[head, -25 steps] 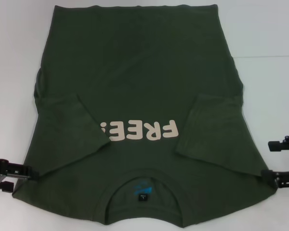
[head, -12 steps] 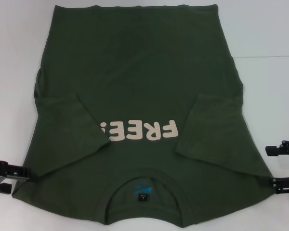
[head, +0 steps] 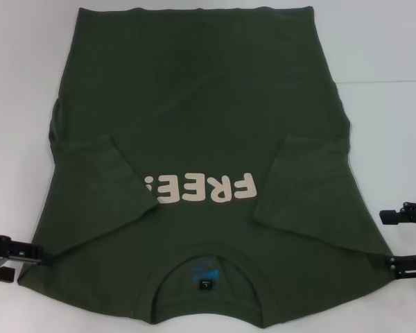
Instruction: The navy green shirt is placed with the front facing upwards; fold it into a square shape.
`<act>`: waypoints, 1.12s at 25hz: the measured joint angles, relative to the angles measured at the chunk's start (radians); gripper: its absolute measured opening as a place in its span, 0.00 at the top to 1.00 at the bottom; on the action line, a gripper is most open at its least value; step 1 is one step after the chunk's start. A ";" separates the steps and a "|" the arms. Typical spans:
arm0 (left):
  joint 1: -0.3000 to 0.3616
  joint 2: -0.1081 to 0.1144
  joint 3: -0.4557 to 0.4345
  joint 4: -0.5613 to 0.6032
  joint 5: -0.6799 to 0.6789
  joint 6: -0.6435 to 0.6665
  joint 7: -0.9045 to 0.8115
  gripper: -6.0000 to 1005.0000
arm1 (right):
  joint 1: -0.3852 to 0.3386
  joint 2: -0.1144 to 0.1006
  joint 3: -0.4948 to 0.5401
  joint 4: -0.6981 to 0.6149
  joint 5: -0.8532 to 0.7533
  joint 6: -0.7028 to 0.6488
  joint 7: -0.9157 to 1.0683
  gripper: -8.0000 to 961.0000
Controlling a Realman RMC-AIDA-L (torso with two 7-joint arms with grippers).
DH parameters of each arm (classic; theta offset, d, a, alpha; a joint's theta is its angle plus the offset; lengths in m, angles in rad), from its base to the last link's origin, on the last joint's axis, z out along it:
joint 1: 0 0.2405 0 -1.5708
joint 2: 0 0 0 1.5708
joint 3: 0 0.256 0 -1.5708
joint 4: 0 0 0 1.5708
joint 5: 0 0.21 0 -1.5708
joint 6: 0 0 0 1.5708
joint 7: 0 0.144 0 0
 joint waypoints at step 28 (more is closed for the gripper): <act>-0.008 -0.013 0.026 -0.023 -0.003 -0.040 0.019 0.07 | 0.005 0.001 0.008 0.001 0.000 0.010 0.004 0.08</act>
